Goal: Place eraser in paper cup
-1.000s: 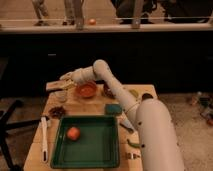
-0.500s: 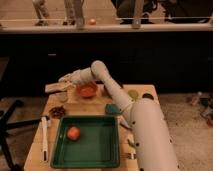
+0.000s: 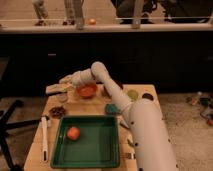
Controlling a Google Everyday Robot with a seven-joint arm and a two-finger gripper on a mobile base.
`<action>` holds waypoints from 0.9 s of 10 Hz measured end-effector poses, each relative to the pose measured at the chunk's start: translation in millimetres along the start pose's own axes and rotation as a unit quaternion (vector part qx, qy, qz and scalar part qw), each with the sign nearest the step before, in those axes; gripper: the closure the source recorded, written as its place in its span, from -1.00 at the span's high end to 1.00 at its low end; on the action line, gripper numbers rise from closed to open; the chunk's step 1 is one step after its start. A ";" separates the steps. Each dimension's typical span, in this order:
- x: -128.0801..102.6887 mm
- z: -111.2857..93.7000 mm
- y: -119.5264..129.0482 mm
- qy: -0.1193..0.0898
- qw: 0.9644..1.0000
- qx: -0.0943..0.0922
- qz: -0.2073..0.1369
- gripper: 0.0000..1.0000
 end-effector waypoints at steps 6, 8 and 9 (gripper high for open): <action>5.5 -2.5 -1.5 -0.003 1.000 0.003 0.008 -0.50; 5.9 -2.3 -1.3 -0.003 1.000 0.003 0.009 -0.07; 5.9 -2.3 -1.3 -0.003 1.000 0.003 0.009 0.09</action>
